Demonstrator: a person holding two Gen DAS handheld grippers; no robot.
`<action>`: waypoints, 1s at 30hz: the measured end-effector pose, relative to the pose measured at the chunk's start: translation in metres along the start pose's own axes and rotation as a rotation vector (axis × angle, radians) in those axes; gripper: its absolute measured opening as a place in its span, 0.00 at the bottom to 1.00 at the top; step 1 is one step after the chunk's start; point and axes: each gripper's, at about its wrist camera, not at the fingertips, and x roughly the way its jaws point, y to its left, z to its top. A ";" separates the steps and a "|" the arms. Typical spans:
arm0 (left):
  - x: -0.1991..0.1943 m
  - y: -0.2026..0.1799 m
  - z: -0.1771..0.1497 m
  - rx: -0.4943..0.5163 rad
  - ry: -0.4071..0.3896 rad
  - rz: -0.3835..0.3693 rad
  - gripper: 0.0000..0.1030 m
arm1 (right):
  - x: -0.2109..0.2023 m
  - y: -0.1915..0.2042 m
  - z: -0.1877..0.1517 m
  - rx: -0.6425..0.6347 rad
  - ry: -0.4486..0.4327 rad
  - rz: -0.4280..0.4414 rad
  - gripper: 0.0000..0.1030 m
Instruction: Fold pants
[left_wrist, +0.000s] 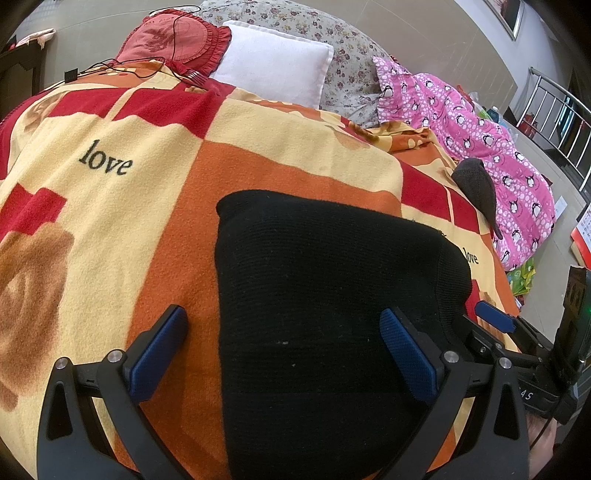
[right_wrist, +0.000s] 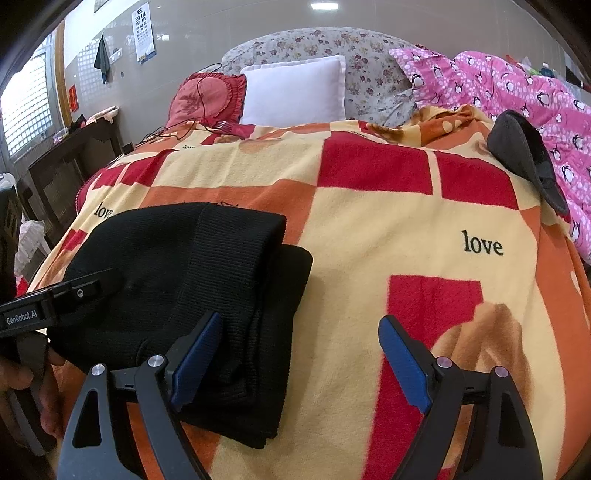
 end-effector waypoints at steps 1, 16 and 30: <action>0.000 0.000 0.000 0.000 0.000 0.000 1.00 | 0.000 -0.001 0.000 0.001 0.000 0.001 0.83; 0.001 0.000 0.000 -0.006 -0.003 -0.006 1.00 | -0.003 0.008 0.000 -0.040 -0.021 -0.059 0.84; 0.000 0.000 0.000 -0.007 -0.004 -0.006 1.00 | -0.003 0.006 0.001 -0.027 -0.017 -0.038 0.86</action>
